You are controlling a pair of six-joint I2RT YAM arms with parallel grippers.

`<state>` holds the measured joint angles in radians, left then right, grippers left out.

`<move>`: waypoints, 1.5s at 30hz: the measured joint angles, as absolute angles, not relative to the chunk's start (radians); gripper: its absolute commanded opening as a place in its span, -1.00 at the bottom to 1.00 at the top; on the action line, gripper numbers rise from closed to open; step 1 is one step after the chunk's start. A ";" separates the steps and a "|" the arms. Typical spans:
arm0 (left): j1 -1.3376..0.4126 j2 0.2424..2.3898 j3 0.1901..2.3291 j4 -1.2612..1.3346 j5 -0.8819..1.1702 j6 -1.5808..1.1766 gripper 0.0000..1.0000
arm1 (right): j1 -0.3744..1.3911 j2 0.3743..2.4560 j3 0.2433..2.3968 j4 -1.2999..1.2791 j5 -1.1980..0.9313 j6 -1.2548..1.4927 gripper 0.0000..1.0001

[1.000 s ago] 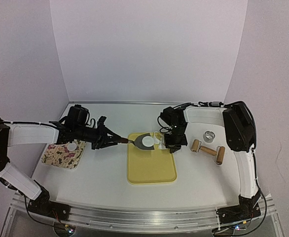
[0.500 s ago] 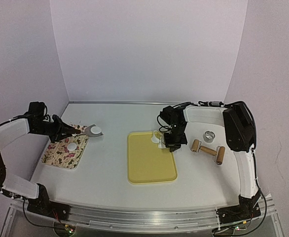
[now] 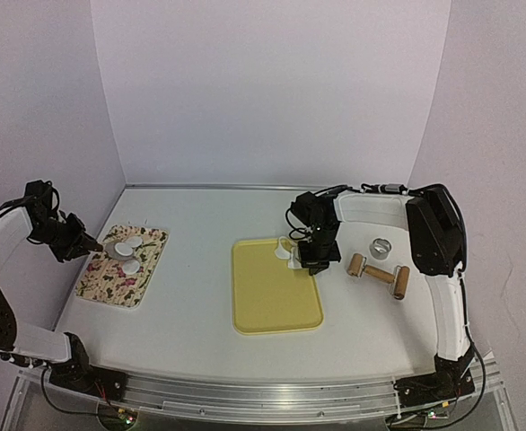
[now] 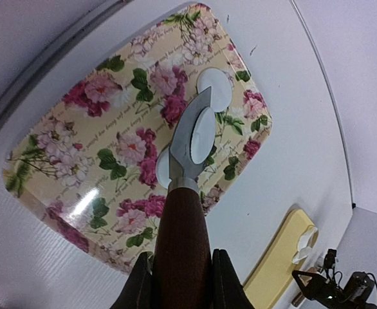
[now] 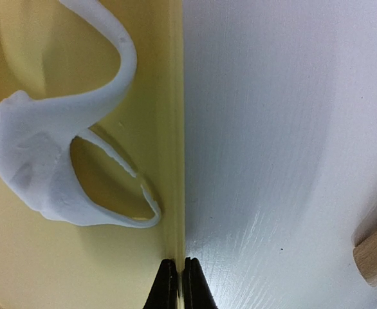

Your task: Roll out the dumpling wrappers from the dough

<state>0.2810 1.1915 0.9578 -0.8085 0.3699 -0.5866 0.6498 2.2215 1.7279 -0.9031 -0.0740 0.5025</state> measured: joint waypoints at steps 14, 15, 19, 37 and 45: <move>0.283 1.334 1.160 -0.957 0.162 -0.438 -1.00 | 0.650 2.208 1.705 -0.880 -0.071 0.499 -1.00; 0.283 1.344 1.169 -0.965 0.153 -0.432 -1.00 | 0.650 2.205 1.701 -0.879 -0.071 0.499 -1.00; 0.282 1.395 1.239 -1.027 0.119 -0.396 -1.00 | 0.651 2.199 1.691 -0.873 -0.070 0.502 -1.00; 0.042 1.670 1.586 -1.256 -0.150 -0.356 -1.00 | 0.651 2.194 1.670 -0.852 -0.068 0.502 -1.00; 0.024 1.676 1.657 -1.326 -0.256 -0.357 -1.00 | 0.651 2.188 1.666 -0.849 -0.068 0.503 -1.00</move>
